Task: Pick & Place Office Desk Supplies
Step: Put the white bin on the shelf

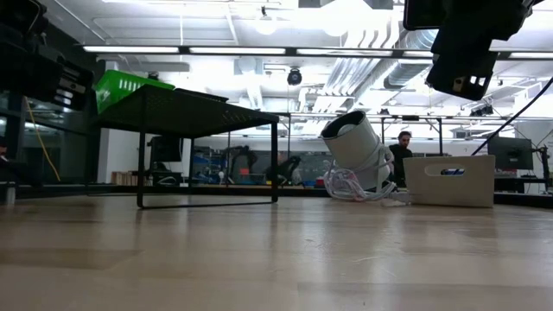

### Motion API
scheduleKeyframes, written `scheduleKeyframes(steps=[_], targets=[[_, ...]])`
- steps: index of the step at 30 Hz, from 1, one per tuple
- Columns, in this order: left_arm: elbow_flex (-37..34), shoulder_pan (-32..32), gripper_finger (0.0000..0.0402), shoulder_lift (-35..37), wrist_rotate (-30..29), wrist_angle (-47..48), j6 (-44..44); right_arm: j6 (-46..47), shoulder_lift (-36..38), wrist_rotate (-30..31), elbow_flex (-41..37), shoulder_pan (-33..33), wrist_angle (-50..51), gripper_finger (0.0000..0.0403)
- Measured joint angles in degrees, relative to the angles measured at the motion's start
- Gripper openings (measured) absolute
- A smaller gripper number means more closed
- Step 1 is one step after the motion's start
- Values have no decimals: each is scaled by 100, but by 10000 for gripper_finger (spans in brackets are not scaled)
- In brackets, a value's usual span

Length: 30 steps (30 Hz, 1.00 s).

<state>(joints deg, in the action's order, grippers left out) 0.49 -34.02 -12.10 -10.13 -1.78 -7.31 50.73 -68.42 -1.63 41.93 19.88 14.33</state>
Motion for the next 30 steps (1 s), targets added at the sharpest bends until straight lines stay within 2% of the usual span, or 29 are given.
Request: scheduleKeyframes(steps=[25, 30], targets=[[0, 0, 128, 0, 13, 0, 0, -1, -30, 204, 2, 0, 0, 128], [0, 0, 128, 0, 9, -2, 0, 2, -180, 962, 2, -1, 9, 128]])
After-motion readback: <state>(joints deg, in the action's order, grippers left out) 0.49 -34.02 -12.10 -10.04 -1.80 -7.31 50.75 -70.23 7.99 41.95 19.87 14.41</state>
